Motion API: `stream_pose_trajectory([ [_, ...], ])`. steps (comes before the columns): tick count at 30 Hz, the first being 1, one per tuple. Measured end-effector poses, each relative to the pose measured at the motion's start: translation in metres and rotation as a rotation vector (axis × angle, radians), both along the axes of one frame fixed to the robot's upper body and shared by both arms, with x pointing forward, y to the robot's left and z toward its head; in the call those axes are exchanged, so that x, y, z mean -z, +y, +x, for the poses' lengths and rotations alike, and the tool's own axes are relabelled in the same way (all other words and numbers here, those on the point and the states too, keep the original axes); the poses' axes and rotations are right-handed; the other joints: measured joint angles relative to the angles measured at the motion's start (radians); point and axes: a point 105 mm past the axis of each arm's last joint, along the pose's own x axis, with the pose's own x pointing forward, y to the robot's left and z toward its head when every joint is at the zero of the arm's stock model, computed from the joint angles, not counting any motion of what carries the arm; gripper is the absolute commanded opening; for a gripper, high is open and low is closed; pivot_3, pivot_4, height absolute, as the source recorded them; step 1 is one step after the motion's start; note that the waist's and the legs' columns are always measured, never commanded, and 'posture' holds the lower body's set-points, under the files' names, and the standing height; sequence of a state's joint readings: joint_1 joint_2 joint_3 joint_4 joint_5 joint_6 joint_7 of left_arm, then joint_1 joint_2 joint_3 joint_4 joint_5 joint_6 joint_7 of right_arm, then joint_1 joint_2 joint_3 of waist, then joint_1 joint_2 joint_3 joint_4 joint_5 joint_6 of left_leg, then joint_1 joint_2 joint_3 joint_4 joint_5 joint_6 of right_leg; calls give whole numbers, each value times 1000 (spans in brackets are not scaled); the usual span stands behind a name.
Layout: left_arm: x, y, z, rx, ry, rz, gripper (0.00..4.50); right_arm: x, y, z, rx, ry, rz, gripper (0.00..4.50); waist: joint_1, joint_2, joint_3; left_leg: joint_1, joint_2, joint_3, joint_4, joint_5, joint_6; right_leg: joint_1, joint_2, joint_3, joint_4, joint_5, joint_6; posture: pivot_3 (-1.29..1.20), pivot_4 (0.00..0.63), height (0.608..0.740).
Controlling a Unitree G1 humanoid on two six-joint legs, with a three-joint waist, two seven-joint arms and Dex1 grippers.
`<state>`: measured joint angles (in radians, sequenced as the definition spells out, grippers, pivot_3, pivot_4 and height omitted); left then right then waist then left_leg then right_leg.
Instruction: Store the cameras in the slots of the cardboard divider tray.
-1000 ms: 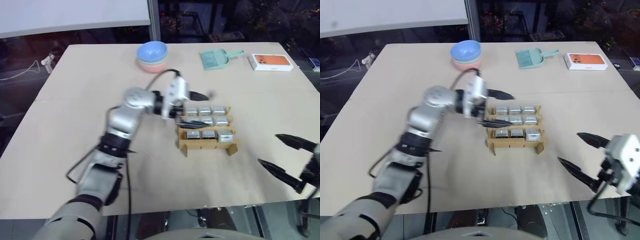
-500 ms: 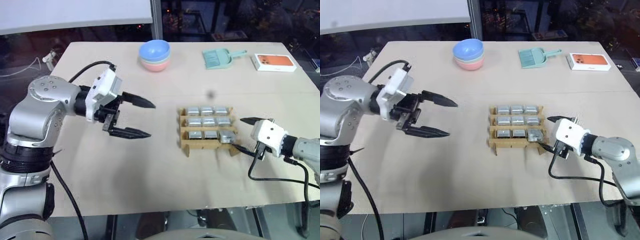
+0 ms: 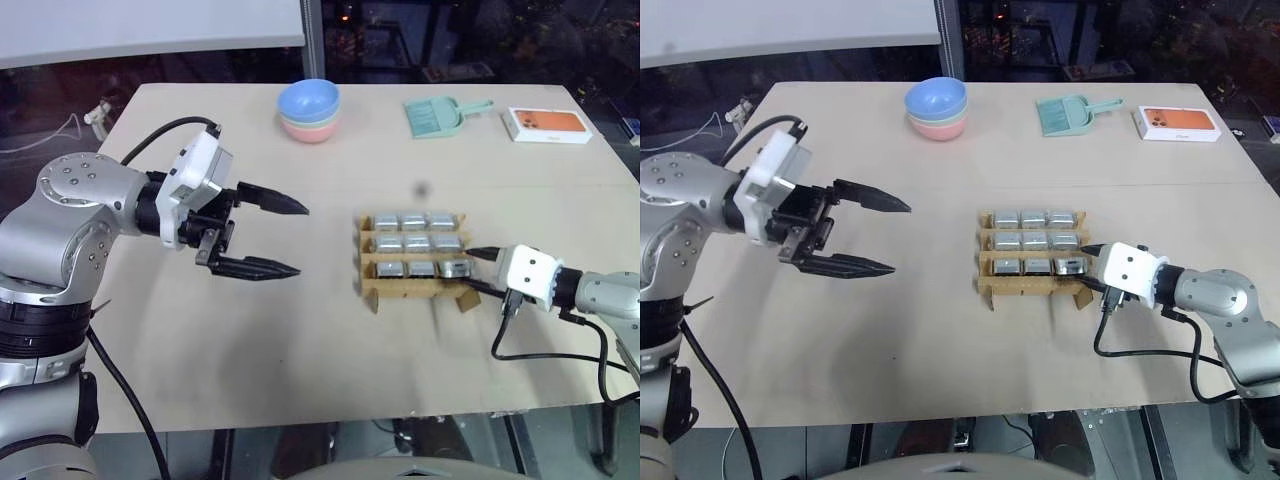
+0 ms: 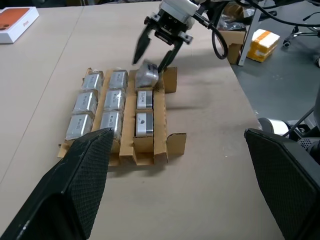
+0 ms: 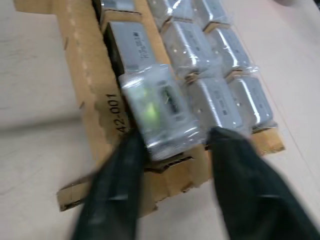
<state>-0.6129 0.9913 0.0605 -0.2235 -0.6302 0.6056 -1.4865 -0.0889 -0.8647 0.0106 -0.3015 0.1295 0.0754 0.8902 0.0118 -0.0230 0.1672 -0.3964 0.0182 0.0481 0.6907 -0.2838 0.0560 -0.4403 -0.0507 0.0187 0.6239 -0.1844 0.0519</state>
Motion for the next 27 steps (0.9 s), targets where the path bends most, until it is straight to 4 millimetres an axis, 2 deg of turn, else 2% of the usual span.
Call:
stream_pose_trajectory([
  [1, 0, 0, 0, 0, 3, 1, 4355, 0, 1, -1, -2, 4, -1, 510, 0, 0, 0, 0, 0, 0, 0, 0, 0, 0, 0, 0, 0, 0, 0, 0, 150, 740],
  [10, 2, 0, -1, 2, 6, 4, 4355, -3, -1, -4, -38, 104, -39, 513, -1, 0, 0, 0, 0, 0, 0, 0, 0, 0, 0, 0, 0, 0, 0, 0, 150, 740],
  [20, 5, 0, -3, -12, -3, 13, 4355, -5, 2, 14, -95, 279, -79, 513, -3, 0, 1, 0, 0, 0, 0, 0, 0, 0, 0, 0, 0, 2, -4, 0, 150, 740],
  [26, 10, 2, -3, -53, 5, 16, 4355, -5, 8, 22, -94, 286, -35, 3330, -5, -1, 2, 0, 1, 0, 0, 0, 0, 0, 0, 0, 1, 2, -4, 0, 150, 740],
  [27, 10, 2, -2, -69, 2, 16, 4355, -6, 8, 22, -91, 282, -26, 3330, -5, -1, 2, 0, 1, 0, 0, 0, 0, -1, 0, 0, 1, 3, -3, 0, 150, 740],
])
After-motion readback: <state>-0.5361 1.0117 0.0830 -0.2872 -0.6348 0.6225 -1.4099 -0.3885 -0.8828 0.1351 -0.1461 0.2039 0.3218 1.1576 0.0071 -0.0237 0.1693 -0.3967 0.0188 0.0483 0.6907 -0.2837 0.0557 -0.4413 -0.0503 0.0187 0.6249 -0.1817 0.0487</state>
